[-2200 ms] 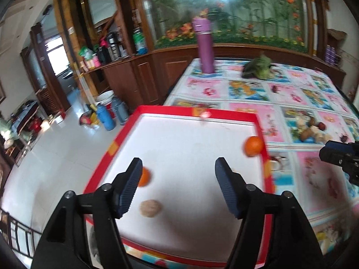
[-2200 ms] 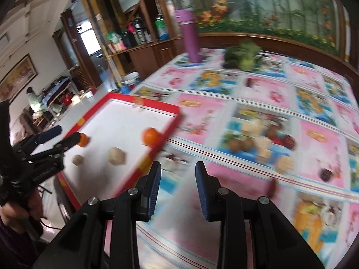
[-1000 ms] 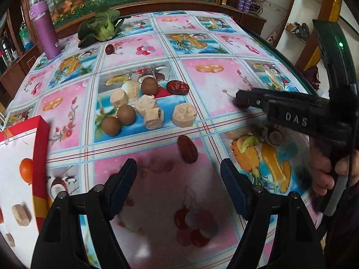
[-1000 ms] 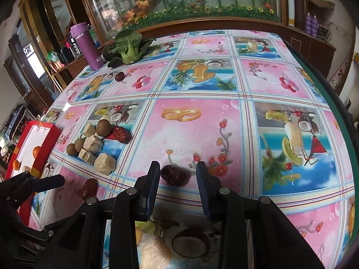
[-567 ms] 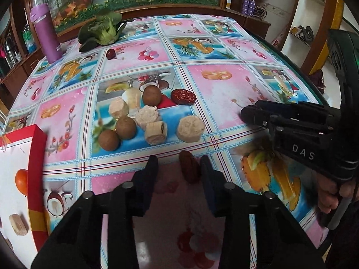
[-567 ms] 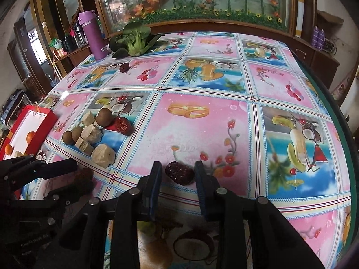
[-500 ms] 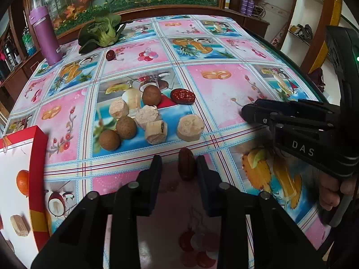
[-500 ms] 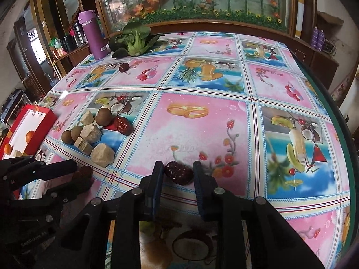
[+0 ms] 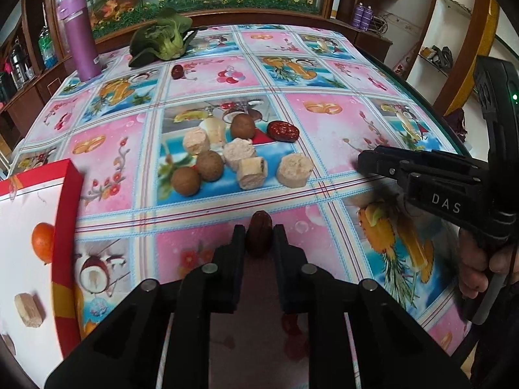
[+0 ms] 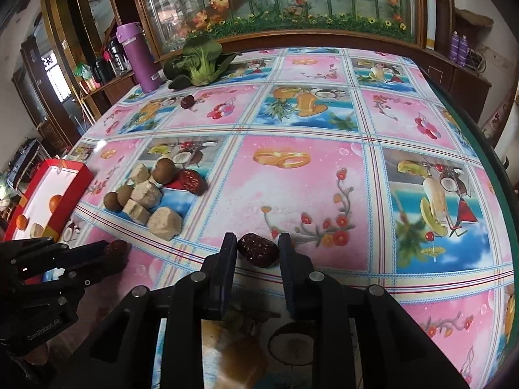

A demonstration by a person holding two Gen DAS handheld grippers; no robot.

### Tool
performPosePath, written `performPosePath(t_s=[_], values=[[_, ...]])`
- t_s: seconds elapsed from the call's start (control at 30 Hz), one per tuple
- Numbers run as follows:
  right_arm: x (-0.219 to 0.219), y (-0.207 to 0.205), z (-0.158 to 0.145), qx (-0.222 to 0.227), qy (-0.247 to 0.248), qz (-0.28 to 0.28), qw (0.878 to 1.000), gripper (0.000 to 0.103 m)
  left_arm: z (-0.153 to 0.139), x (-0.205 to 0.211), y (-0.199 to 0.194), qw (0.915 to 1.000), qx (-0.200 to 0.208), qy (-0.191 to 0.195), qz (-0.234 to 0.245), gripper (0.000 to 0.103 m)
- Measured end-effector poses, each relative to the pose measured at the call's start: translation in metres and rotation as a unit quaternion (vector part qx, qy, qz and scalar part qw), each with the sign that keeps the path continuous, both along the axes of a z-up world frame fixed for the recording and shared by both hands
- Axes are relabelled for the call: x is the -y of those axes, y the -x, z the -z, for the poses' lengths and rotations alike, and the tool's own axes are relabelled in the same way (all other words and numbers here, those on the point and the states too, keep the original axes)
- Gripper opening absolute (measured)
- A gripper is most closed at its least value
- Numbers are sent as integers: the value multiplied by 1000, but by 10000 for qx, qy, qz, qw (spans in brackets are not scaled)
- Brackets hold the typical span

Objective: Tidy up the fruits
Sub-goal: 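Grasp a red date with the right gripper while the left gripper grasps another date, then carry both red dates over the white tray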

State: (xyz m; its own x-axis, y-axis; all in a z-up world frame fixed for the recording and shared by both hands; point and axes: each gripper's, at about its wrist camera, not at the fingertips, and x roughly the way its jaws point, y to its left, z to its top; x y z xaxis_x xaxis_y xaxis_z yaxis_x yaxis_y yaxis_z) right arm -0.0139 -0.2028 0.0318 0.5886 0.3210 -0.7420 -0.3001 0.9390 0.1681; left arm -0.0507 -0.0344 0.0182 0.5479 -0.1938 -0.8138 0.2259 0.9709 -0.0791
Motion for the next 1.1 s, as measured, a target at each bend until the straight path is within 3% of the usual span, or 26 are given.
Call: performPosePath(t_s=[0.3, 0.47, 0.63, 0.9, 1.1], values=[[-29, 17, -11, 92, -606, -225, 9979, 25, -35, -48, 42, 9982, 488, -12, -361, 19], [-86, 27, -18, 41, -881, -726, 9935, 25, -53, -96, 62, 9935, 725, -101, -873, 19], [-155, 31, -30, 27, -869, -1284, 9879, 25, -62, -158, 75, 9828, 913, -193, -1593, 19], [-245, 32, -48, 104, -750, -1912, 9786, 25, -59, -234, 72, 9662, 909, -173, -2406, 19], [-301, 22, -41, -18, -448, -2084, 9770, 25, -46, -266, 49, 9618, 586, -76, -2673, 19]])
